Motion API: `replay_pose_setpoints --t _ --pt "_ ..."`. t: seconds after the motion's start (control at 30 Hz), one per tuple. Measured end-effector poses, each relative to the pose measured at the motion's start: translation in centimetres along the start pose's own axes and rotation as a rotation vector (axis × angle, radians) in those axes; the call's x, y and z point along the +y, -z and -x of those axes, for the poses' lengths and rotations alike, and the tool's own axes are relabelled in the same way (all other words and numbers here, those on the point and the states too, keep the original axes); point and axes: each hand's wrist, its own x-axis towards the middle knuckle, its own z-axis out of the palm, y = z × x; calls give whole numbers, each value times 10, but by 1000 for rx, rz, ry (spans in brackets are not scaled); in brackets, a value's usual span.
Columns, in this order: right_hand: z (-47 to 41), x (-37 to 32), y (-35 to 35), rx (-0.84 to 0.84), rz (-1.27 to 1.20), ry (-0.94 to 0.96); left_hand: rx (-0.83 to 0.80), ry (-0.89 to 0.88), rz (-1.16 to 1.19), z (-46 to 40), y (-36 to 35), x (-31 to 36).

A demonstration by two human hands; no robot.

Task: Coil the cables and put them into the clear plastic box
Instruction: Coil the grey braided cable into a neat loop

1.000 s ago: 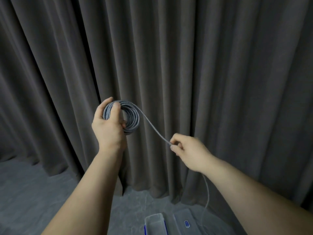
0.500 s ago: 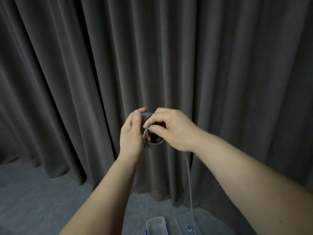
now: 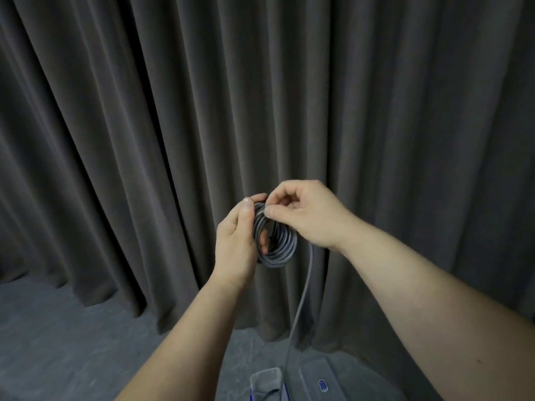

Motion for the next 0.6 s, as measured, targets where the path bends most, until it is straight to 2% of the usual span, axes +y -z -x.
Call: replay_pose_setpoints --t 0.1,0.27,0.33,0.47,0.6 --pt "-1 8 7 -29 -146 -43 -23 23 33 0 -1 -3" --pt "-2 21 8 211 -167 -116 -138 -39 22 0 -2 -3" --pt "0 26 8 246 -185 -169 -133 -56 4 0 -4 0" --pt "7 32 7 204 -382 -203 97 -51 73 -6 -3 2" --pt "15 44 9 189 -281 -260 287 -11 234 -20 5 4"
